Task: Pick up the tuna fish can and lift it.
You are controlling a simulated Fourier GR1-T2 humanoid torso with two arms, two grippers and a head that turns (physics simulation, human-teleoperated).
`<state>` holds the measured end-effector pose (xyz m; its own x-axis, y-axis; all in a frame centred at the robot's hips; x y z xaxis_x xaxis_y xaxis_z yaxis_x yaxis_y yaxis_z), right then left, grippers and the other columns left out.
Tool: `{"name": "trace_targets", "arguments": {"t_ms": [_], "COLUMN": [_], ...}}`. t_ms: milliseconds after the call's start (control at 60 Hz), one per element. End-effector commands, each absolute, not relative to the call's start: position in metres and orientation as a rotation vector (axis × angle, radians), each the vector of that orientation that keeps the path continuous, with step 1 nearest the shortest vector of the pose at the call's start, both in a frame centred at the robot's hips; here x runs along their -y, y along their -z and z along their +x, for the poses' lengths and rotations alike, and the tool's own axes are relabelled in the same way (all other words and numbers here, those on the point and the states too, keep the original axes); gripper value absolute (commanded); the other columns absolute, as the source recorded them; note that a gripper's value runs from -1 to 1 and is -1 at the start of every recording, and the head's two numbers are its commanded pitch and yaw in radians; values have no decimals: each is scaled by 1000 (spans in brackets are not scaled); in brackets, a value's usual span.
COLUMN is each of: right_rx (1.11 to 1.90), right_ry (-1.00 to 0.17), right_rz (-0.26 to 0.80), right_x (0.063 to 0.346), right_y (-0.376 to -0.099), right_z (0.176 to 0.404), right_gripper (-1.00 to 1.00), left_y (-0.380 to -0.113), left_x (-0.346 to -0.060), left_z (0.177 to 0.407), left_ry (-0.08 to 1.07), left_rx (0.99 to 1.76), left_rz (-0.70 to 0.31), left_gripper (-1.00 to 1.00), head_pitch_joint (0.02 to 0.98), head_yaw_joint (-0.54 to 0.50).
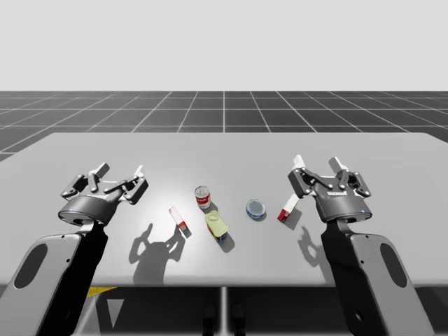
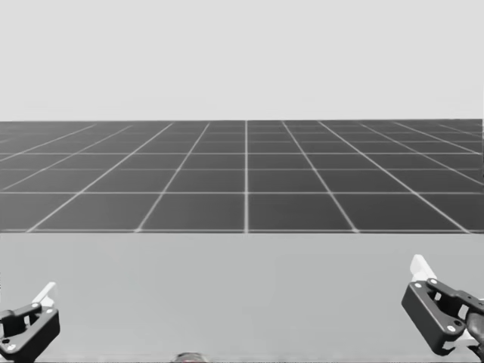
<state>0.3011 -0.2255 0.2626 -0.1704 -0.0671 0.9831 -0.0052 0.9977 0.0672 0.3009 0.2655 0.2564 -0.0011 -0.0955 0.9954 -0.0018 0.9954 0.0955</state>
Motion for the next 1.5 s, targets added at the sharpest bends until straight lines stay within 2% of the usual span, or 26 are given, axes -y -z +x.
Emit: {"name": "trace_targets", "arguments": {"t_ms": [17,133,267,533,633,700,717,750,833,1000,1050,1217,1333,1500], "right_rx": [1742,1745,1750,1744,1732,1739,1721,1685,1682,1674,1665,1640,1585,1506], "right_ry": [57,57,49,28,28,62,74,105,100,80,67,-11,-30,-127], "right_rz": [51,49,42,33,50,59,60,129,178,147,180,190,223,229], "right_x": [226,227,227,226,225,219,219,217,213,199,195,190,192,182], "right_y": [-263,-264,-264,-264,-264,-266,-267,-269,-273,-277,-276,-269,-259,-233], "right_z": [301,302,301,301,301,301,301,300,293,269,260,231,217,192], "right_gripper": [-1000,-1000,-1000,-1000,-1000,-1000,-1000,-1000,-1000,-1000,-1000,-1000,-1000,-1000], "left_y": [-256,-256,-256,-256,-255,-255,-255,-255,-255,-257,-257,-258,-257,-257], "left_x": [-266,-265,-264,-261,-259,-259,-259,-259,-259,-255,-255,-255,-253,-252], "left_z": [301,301,301,301,301,301,301,301,301,297,297,297,297,297], "left_ry": [75,79,87,99,103,104,104,102,96,102,103,103,109,111], "left_rx": [1569,1570,1570,1568,1567,1568,1568,1569,1567,1568,1568,1568,1565,1564], "left_rz": [79,77,82,79,77,78,78,77,75,42,43,42,41,41], "left_gripper": [-1000,-1000,-1000,-1000,-1000,-1000,-1000,-1000,-1000,-1000,-1000,-1000,-1000,-1000], "head_pitch_joint": [452,582,689,830,841,840,840,836,826,822,821,824,829,834], "head_yaw_joint": [1,-27,-71,-195,-202,-198,-198,-194,-188,-180,-177,-173,-175,-178]}}
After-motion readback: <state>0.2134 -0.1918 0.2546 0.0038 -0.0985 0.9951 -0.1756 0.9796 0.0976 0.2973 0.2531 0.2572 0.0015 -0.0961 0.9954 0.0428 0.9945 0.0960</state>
